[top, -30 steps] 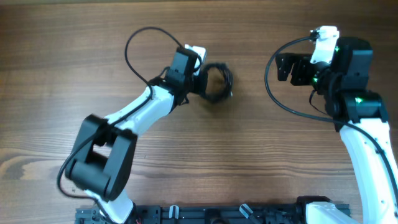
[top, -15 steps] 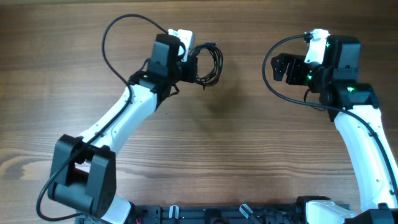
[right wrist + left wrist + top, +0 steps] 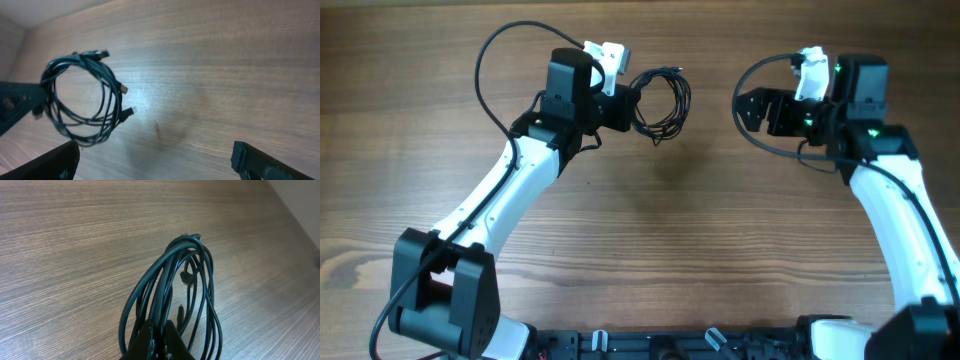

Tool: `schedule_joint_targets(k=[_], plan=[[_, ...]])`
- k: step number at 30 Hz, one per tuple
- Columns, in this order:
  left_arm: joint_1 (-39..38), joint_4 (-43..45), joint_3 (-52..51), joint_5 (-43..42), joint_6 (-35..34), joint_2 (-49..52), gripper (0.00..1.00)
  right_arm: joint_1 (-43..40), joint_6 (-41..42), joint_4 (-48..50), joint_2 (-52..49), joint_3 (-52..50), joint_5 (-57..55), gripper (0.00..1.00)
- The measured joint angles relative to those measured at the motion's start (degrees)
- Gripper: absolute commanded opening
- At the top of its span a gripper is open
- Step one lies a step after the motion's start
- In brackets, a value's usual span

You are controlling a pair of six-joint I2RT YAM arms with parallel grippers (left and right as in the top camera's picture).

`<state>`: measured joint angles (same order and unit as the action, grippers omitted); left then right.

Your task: Untangle cables

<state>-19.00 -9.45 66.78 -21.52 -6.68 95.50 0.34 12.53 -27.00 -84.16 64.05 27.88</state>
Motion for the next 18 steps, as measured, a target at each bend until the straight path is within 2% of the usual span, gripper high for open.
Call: schedule_joint_targets(k=[6,12,18], plan=[[0.0,-0.2,0.0,-0.9,0.0,-1.7,0.04,0.0,17.0,0.5,-3.6,0.0,-2.3,1.00],[0.0,-0.5,0.0,-0.9,0.0,-2.2,0.04,0.0,20.7,-3.2,-3.7,-0.1,-7.1,1.00],[0.0,-0.8,0.0,-0.9,0.0,-2.2,0.04,0.0,21.0,-5.7,-3.7,-0.1,-11.0,1.00]])
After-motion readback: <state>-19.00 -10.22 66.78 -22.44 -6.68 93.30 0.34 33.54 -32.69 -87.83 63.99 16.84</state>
